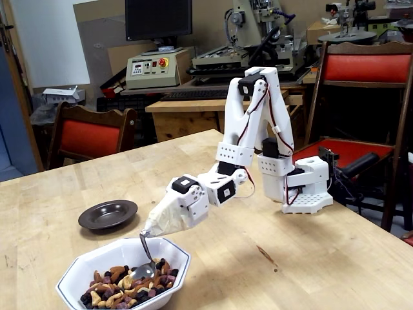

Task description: Use spoon to take food

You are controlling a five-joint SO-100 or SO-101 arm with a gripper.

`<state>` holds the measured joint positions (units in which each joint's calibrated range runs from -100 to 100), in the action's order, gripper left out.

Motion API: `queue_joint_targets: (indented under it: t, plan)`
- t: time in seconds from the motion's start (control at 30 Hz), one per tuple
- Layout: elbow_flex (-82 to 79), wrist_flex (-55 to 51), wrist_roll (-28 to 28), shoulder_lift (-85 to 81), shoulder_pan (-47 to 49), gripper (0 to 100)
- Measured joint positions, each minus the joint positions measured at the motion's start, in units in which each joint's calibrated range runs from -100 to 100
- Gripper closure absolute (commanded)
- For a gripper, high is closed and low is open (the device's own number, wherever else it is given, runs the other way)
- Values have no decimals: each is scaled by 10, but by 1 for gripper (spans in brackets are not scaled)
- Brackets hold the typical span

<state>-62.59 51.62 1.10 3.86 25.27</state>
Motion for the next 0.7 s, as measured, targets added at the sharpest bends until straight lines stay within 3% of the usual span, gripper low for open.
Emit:
queue_joint_targets:
  t: [0.7]
  plan:
    - [0, -4, 2, -131, 0, 96]
